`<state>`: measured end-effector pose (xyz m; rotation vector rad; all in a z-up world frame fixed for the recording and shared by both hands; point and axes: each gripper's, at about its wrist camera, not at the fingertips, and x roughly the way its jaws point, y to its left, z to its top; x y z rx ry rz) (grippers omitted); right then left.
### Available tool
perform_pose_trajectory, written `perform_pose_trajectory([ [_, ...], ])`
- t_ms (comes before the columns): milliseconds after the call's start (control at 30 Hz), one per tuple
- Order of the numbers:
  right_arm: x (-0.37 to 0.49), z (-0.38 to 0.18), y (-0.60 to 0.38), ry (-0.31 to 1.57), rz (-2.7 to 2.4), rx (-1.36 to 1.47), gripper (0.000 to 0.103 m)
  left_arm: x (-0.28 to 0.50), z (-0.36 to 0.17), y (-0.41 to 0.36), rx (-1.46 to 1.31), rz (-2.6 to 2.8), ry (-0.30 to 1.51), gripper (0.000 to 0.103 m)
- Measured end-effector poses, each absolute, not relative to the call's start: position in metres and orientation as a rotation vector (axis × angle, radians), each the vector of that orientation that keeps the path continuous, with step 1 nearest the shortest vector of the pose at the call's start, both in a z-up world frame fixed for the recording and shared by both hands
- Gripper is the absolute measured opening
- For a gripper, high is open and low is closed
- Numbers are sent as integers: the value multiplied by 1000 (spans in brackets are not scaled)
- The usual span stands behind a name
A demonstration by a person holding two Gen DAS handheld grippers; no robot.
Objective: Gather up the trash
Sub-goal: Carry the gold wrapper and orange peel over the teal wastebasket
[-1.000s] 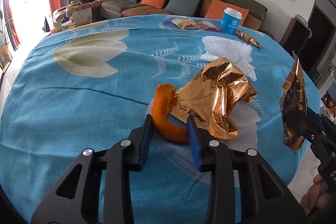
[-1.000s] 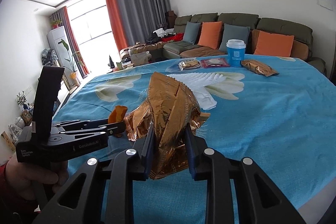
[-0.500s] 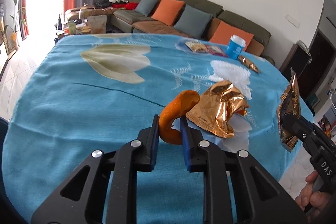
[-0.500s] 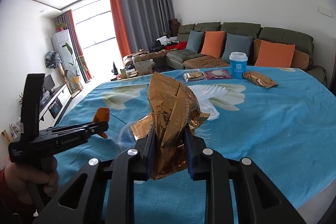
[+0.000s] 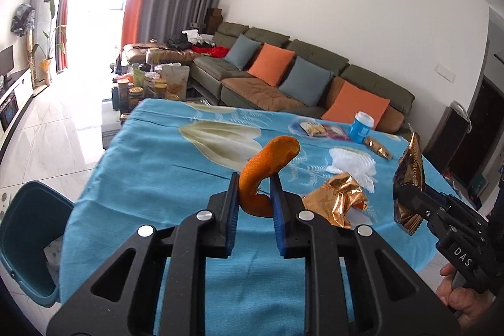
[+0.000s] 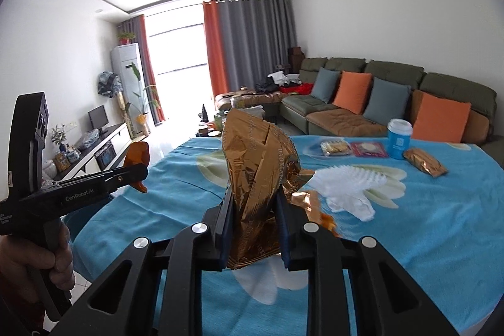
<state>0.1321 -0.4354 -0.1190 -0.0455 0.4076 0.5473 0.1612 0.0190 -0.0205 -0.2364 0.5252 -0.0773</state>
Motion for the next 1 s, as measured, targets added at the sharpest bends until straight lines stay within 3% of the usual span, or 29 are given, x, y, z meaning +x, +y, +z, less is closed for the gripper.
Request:
perform_pose_trajectory([
  [1000, 90, -85, -263, 298, 998, -216, 22, -3, 18, 160, -291, 385, 358, 19],
])
